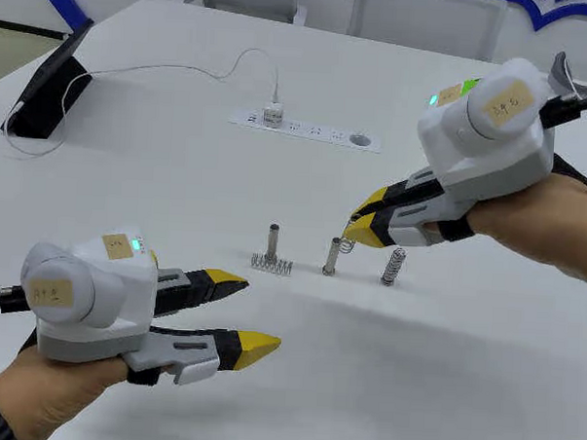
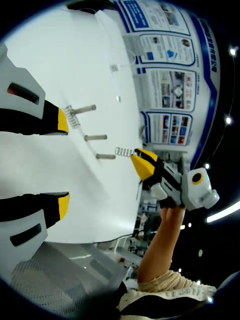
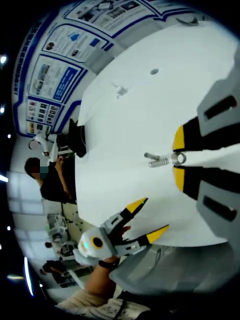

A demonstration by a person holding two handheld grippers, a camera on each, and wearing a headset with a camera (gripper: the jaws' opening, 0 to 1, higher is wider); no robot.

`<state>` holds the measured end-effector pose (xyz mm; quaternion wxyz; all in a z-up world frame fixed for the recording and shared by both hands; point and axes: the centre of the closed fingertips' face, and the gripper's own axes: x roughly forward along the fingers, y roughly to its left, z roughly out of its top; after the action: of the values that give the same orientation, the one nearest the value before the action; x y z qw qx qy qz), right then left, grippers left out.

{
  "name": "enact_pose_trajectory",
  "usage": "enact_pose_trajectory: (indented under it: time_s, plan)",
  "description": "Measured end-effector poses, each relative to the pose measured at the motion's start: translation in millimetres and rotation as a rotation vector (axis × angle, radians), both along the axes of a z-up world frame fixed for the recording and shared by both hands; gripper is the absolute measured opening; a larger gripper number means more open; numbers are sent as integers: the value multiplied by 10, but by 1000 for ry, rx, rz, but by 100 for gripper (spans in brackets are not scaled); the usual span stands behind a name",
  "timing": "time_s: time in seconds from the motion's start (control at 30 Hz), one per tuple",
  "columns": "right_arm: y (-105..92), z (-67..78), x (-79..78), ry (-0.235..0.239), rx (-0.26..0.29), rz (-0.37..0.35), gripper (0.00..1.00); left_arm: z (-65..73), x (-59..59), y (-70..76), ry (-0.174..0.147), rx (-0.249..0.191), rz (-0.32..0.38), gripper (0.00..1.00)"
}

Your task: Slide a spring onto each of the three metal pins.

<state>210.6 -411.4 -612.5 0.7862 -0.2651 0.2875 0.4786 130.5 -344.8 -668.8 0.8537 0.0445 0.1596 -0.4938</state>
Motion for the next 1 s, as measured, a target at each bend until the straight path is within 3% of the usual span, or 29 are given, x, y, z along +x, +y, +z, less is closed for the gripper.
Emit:
enact_pose_trajectory:
  time_s: [0.27,0.5,1.0]
  plan:
    - [-9,-68,224,7,7,-58,12,10,2,22,8,-11,12,46]
    - [23,-227,288,44,-7,-73,12,20,8,37,8,-15,18,45]
    - [24,-408,339,85,-27,-89,12,6,4,29,13,-18,19,45]
